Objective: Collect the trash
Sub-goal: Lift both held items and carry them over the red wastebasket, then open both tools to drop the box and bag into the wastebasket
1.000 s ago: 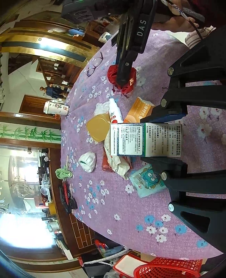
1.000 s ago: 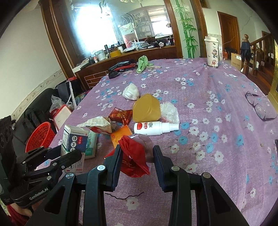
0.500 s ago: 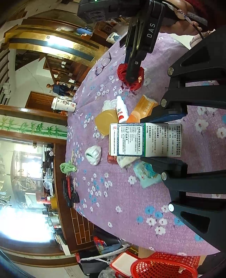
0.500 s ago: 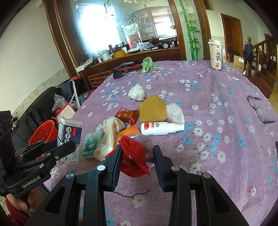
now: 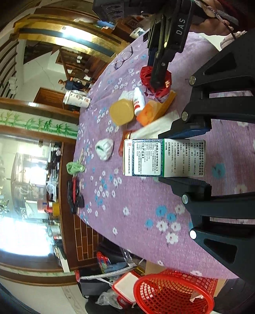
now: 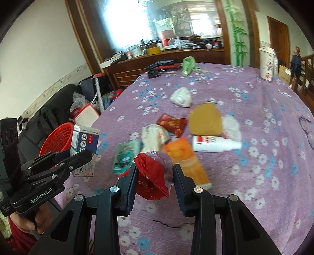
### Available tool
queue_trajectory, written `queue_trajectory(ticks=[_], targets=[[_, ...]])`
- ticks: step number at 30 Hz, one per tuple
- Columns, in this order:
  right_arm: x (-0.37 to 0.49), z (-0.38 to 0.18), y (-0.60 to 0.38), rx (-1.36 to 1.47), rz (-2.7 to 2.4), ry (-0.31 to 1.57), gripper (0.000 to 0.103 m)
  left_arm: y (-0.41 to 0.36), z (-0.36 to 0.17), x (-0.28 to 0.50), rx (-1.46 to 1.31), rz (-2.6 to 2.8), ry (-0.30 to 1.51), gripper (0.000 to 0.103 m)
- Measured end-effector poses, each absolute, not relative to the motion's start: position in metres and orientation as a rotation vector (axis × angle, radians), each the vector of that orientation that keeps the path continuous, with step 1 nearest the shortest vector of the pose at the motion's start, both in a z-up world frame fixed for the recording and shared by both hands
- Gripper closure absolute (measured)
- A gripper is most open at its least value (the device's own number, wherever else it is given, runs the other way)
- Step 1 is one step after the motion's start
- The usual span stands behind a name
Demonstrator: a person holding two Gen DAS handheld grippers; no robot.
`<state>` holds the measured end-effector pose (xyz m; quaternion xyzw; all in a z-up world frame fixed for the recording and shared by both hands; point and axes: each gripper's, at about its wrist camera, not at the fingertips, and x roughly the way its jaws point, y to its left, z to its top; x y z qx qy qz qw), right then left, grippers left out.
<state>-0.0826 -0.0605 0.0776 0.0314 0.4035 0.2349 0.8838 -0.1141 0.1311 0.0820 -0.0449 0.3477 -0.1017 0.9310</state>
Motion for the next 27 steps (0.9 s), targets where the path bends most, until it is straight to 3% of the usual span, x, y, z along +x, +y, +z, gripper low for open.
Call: queue_trajectory(ticks=[27], targets=[[-0.064,0.108,0.178,-0.139,0.857,0.878,0.065,0.349,0.084,-0.154,-0.284,0.254,0.649,0.07]])
